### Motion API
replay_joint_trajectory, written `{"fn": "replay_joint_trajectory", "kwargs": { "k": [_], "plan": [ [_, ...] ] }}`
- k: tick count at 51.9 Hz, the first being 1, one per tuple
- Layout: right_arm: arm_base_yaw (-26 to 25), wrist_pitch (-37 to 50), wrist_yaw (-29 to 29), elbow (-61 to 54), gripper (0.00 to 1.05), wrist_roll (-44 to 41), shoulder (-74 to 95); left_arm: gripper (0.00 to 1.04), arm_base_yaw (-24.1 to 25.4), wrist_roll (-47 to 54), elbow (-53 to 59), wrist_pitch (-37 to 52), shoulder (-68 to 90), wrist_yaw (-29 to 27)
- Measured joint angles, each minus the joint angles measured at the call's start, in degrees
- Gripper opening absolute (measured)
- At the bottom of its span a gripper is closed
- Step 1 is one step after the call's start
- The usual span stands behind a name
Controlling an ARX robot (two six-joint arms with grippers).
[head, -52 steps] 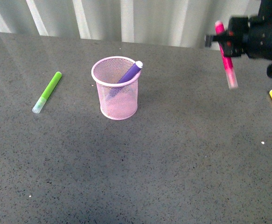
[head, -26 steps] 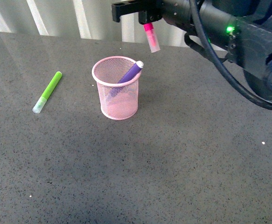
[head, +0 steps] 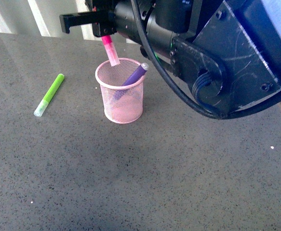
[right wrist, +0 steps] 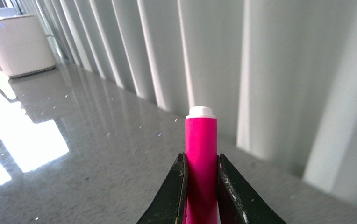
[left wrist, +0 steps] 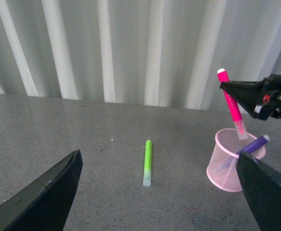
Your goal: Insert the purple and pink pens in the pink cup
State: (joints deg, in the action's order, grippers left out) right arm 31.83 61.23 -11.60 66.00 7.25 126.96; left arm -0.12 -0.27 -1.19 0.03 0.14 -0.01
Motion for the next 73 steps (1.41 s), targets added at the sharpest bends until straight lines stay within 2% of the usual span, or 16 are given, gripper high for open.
{"fn": "replay_joint_trajectory", "kwargs": {
  "k": [44, 48, 68, 73],
  "plan": [
    [0.9, 0.7, -0.8, 1.7, 0.12, 0.9, 4.6, 0.98, 0.0, 0.0, 0.0, 0.0, 0.0, 0.0],
    [0.8, 0.6, -1.0, 1.7, 0.31, 1.0, 4.7, 0.98, 0.0, 0.0, 0.0, 0.0, 0.0, 0.0],
    [-0.7, -1.3, 1.9, -2.3, 0.99, 3.0, -2.2, 0.98, 0.0, 0.0, 0.0, 0.0, 0.0, 0.0],
    [-1.8, -3.1, 4.2, -4.7, 0.97, 3.3, -7.9, 0.98, 0.0, 0.0, 0.0, 0.0, 0.0, 0.0]
  ]
}}
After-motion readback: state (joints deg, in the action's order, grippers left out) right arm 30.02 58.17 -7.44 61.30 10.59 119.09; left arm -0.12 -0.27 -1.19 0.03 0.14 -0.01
